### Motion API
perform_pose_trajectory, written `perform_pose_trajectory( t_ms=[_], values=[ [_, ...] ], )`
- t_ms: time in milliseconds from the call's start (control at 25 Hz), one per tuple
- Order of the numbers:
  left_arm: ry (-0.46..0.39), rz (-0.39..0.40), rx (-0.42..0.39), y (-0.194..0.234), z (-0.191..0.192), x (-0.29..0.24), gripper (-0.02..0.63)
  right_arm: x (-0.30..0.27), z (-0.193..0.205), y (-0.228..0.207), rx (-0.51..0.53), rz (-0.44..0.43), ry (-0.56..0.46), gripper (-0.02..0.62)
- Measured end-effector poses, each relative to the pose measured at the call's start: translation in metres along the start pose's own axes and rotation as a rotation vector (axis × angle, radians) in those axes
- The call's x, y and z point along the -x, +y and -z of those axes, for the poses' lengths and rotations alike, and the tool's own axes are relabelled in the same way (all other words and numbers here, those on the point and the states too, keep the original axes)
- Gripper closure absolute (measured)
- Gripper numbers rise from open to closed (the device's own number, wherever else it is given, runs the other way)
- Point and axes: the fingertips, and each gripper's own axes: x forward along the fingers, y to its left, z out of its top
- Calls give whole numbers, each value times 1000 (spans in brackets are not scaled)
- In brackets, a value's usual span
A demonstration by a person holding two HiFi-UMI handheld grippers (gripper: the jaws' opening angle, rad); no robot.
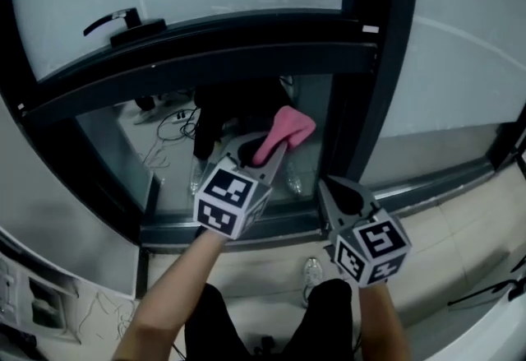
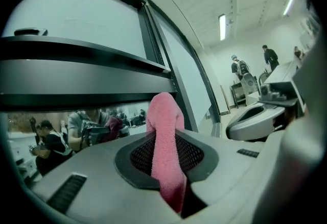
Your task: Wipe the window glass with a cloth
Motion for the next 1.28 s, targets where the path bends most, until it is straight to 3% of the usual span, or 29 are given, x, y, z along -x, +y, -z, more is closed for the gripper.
perform_pose_trajectory(
  t_ms=[400, 720, 920, 1280],
  values=[
    [8, -41, -177, 5, -17, -113, 541, 14, 16, -58, 18, 36, 28, 597],
    [-17, -108, -273, -3, -29, -164, 541, 8, 26, -89, -16, 46, 33, 597],
    [-18, -163, -293, 10, -38, -173, 543, 5, 34, -98, -21, 48, 40, 597],
    [29, -127, -299, 2, -7, -180, 545, -2, 73, -105, -61, 29, 71, 597]
  ],
)
